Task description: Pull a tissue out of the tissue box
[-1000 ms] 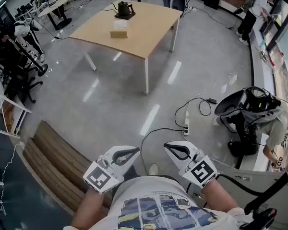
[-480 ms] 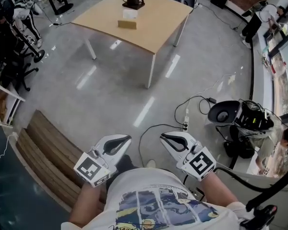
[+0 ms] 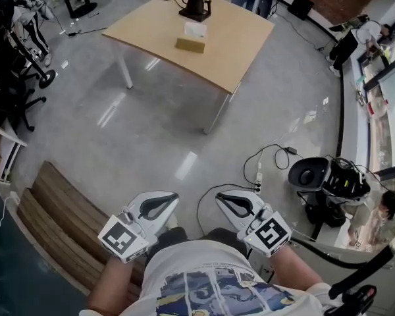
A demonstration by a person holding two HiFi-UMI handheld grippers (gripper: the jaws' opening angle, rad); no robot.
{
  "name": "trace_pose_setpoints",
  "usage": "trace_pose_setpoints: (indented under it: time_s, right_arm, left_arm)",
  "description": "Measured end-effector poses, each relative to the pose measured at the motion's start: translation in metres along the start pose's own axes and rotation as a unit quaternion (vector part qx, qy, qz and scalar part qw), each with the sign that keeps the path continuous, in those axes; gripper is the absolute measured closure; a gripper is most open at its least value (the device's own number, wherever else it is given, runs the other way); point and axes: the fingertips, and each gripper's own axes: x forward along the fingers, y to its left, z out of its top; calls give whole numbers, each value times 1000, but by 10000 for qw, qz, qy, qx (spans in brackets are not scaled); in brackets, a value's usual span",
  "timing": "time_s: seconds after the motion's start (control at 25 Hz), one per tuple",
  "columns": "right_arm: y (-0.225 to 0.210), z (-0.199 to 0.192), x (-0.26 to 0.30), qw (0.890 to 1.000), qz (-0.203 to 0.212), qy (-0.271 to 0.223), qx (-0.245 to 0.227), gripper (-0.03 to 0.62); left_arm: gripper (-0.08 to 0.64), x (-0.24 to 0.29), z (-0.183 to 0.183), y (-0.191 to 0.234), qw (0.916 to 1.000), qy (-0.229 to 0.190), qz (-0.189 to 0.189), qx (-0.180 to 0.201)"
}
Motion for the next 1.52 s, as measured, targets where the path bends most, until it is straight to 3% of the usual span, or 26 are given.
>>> trace_pose_setpoints:
  time_s: [0.28,0.64,1.0,1.28,1.52]
  right_arm:
    - [6,26,60,9998,58,164,-59,580]
    - [-41,29,106,9995,265,159,-87,580]
    - [-148,69,143,9977,599,-187,-258,580]
    - [-236,73,155,9978,566,-288,-213,580]
    - [-276,76,176,9981,552,-250,-109,580]
  left_arm:
    - [557,-24,2,60,9998,-62,-57,-158]
    - [557,3,-4,111,9995,92,301,-54]
    - [557,83,41,181,9981,173,587,18]
    - [557,156,64,219,9982,203,547,140]
    - [557,183,74,254,9983,260,515,116]
